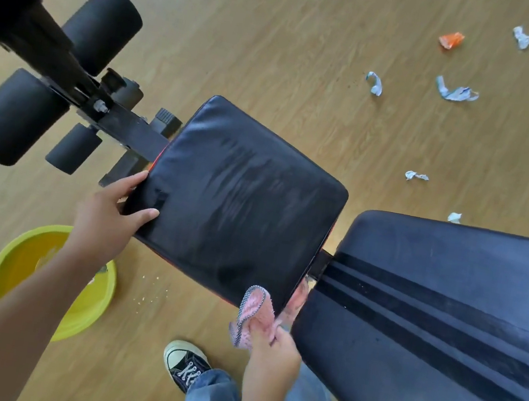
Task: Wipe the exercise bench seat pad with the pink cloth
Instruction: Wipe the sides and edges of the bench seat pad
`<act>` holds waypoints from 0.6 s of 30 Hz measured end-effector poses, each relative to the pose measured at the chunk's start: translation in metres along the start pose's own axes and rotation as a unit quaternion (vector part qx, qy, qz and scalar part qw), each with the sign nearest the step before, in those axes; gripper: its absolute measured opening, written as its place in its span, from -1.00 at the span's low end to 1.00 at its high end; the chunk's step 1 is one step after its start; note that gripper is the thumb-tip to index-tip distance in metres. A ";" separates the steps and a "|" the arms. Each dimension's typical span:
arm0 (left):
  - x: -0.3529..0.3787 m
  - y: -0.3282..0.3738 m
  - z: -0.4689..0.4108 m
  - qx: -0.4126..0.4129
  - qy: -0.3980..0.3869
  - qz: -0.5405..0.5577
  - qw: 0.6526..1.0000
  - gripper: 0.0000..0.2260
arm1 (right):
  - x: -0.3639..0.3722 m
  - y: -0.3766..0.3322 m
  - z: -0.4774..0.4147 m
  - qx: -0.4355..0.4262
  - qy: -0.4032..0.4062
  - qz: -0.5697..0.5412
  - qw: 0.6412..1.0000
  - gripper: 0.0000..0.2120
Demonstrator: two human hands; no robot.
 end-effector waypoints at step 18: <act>-0.014 -0.023 0.015 0.002 0.068 0.034 0.997 -0.65 | 0.238 -0.060 0.049 0.203 -0.268 -0.392 0.856 -0.75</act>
Point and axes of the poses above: each hand's wrist, its own z-axis away from the middle knuckle, its own x-axis out of the palm, y = z × x, the point moved 9 cm from there along -z, towards the middle knuckle, and after that the axes turned 8 degrees about -y, right-handed, at the moved point
